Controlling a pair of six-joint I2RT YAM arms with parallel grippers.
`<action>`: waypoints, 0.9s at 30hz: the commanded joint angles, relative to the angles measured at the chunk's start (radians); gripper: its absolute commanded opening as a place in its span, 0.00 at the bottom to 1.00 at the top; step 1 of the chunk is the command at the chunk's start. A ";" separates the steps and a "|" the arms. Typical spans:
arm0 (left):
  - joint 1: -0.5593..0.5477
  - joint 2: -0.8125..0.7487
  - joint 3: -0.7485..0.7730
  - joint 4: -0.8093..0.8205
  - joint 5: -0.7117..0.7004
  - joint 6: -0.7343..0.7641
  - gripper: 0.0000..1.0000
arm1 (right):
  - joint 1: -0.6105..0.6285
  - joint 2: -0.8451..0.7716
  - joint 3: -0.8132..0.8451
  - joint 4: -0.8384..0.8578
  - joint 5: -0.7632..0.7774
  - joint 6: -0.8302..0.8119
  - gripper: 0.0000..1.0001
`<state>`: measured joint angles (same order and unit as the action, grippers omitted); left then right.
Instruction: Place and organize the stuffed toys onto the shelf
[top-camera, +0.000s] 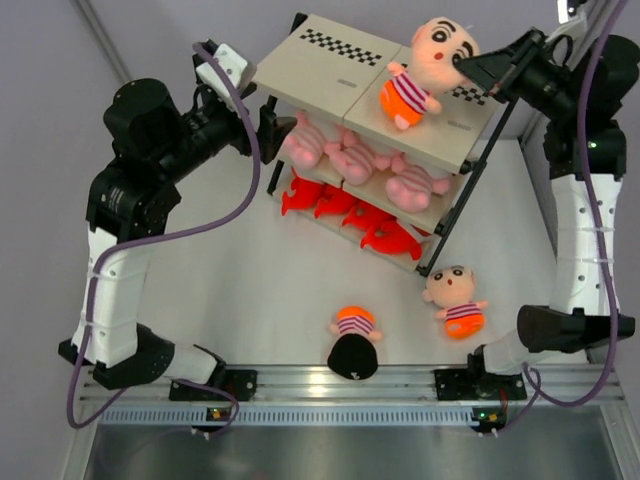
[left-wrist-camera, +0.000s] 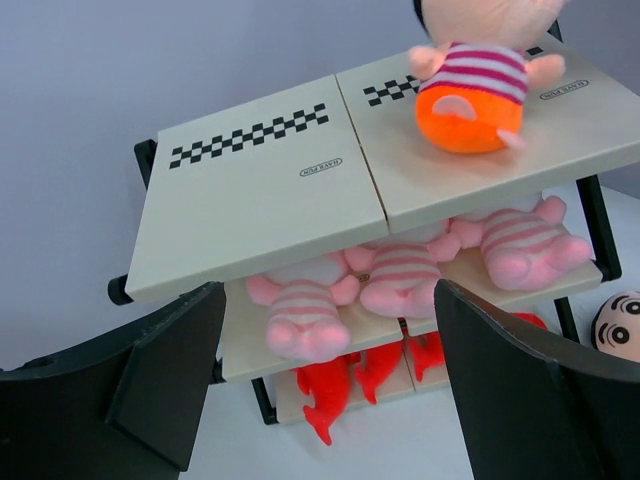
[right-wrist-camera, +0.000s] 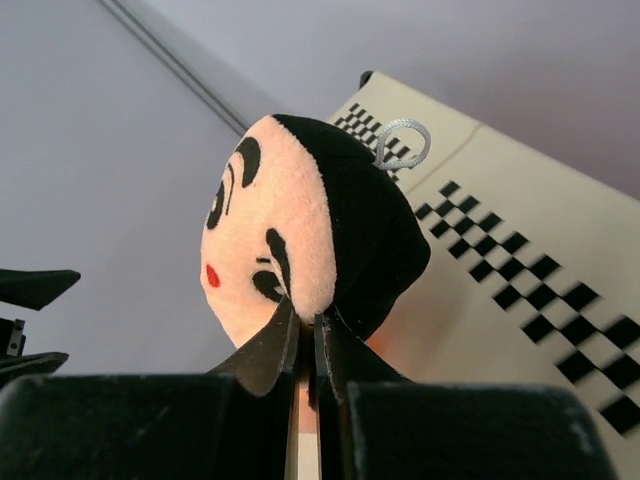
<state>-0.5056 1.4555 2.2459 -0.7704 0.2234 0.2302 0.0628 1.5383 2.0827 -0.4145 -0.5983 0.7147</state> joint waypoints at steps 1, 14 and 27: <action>-0.004 -0.035 -0.061 -0.013 -0.004 0.009 0.91 | -0.138 -0.056 -0.039 -0.099 -0.299 0.014 0.00; -0.004 -0.099 -0.212 -0.018 -0.021 0.031 0.91 | -0.308 0.071 -0.069 -0.147 -0.422 -0.007 0.00; -0.004 -0.104 -0.238 -0.020 -0.016 0.040 0.91 | -0.308 0.069 0.028 -0.108 -0.243 -0.003 0.58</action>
<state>-0.5060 1.3769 2.0197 -0.8150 0.2115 0.2615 -0.2333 1.6512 2.0521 -0.5201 -0.9302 0.7460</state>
